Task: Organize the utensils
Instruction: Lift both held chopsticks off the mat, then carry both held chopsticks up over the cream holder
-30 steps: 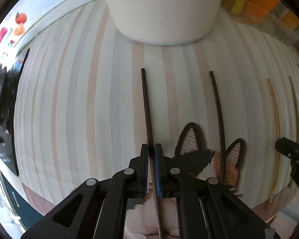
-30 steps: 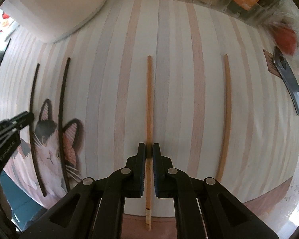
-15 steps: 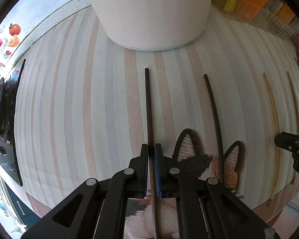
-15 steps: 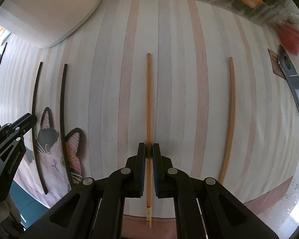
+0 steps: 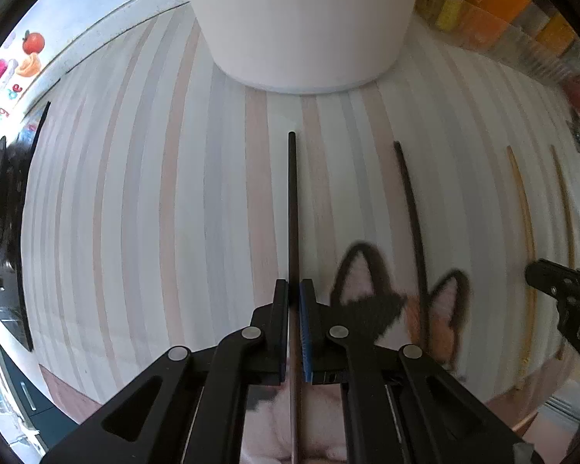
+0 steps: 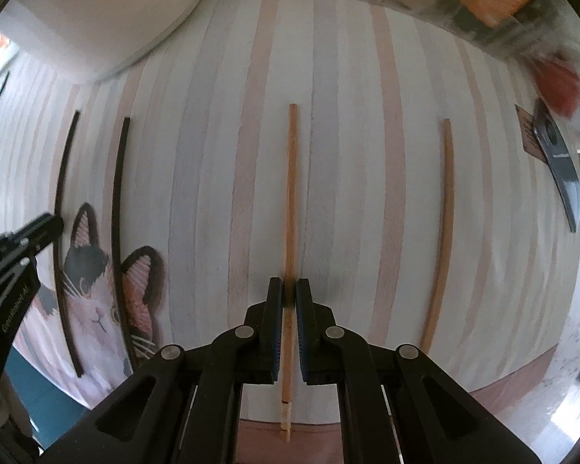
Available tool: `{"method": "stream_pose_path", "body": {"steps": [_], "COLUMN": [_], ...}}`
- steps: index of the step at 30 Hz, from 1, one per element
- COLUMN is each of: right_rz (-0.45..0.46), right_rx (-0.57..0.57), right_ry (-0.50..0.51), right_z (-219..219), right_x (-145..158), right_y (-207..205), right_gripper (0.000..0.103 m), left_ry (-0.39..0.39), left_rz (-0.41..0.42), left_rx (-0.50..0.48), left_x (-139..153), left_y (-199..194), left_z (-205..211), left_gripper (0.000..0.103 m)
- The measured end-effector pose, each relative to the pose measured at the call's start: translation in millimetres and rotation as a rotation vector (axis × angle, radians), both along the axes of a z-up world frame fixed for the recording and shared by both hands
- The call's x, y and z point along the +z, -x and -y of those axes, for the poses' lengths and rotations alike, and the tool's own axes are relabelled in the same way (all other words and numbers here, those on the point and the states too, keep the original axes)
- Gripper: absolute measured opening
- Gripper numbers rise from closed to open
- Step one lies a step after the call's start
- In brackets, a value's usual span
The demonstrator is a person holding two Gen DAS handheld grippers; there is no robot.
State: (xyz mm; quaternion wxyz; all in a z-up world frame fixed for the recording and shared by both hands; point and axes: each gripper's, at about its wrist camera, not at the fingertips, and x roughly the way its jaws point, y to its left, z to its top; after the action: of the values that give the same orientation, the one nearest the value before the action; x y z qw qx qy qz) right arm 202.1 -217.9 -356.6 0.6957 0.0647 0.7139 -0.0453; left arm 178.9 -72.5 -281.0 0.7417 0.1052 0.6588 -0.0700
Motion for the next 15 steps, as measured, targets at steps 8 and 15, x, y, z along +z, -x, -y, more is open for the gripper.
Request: {"method": "stream_pose_path", "body": {"steps": [8,15], "right_rz": [0.137,0.298], "right_rx": [-0.069,-0.064], "right_ry": [-0.103,-0.156], "right_z": [10,14], "right_x": [33,89], "right_y": [15,13], "right_gripper": [0.007,0.007], "left_ry": [0.071,0.168], "left_rz": [0.14,0.33], "left_rx": [0.013,0.036], "left_x": [64,154], "left_y": [16,15], "left_z": [-13,-21], "left_gripper": [0.003,0.003]}}
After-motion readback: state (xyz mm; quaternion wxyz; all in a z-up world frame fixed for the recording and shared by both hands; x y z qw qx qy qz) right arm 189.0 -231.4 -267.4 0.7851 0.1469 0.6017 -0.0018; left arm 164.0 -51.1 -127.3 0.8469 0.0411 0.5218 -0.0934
